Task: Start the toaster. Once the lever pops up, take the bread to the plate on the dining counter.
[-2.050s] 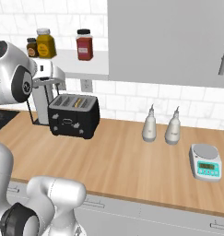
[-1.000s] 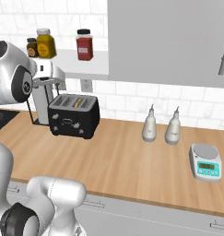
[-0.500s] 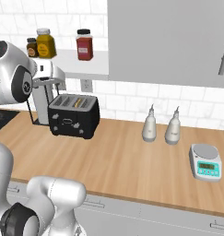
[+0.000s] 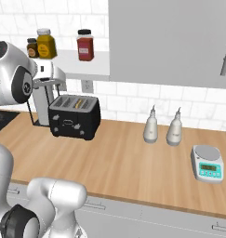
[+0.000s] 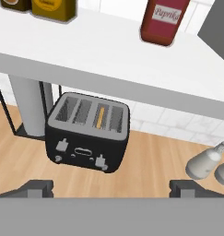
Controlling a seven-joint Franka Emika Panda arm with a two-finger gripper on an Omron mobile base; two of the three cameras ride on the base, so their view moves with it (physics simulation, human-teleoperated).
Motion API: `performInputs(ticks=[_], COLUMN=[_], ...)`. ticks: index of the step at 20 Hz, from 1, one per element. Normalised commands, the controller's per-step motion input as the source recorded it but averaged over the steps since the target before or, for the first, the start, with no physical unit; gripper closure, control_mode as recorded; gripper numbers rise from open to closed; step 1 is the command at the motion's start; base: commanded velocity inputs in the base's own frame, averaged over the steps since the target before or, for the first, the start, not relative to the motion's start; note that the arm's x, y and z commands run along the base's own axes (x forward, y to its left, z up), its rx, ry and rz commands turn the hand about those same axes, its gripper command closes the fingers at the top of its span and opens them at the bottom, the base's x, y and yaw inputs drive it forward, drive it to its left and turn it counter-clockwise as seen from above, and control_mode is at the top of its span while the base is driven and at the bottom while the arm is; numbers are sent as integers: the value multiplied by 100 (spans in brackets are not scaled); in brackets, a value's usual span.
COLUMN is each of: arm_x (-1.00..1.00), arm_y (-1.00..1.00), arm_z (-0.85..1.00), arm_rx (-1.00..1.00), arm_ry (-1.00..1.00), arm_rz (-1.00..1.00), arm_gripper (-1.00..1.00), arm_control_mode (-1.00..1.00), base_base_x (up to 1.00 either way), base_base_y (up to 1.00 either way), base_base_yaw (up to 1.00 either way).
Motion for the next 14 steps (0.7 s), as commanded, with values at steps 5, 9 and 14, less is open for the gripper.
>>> performInputs(ticks=[5,9,14], arm_x=[0,0,0], arm_y=[0,0,0], arm_z=[0,0,0], arm_rx=[0,0,0], arm_ry=[0,0,0], arm_rz=[0,0,0], arm_gripper=[-100,-100,-100], arm_control_mode=[-100,-100,-100], base_base_x=[0,0,0], base_base_y=[0,0,0], base_base_yaw=[0,0,0])
